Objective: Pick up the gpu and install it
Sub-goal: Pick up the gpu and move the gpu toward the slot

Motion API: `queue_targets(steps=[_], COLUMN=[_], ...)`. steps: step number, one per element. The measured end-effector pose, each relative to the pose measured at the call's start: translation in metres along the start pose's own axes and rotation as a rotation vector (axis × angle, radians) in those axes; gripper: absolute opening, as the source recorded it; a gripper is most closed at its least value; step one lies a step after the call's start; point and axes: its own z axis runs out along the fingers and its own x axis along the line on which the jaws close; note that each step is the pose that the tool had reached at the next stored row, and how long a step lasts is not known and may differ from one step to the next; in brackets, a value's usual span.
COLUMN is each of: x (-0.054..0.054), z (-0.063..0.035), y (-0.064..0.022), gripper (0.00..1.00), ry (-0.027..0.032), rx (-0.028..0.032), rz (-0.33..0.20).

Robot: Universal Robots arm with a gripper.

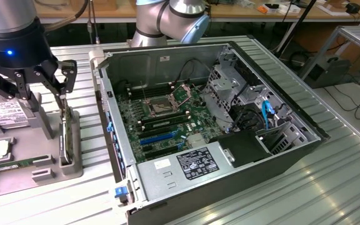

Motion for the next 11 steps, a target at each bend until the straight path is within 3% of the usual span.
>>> queue_targets(steps=[11], x=[0.001], z=[0.0233], y=[-0.0013], gripper=[0.50], ry=[0.0001], rx=[0.0001], rz=[0.000])
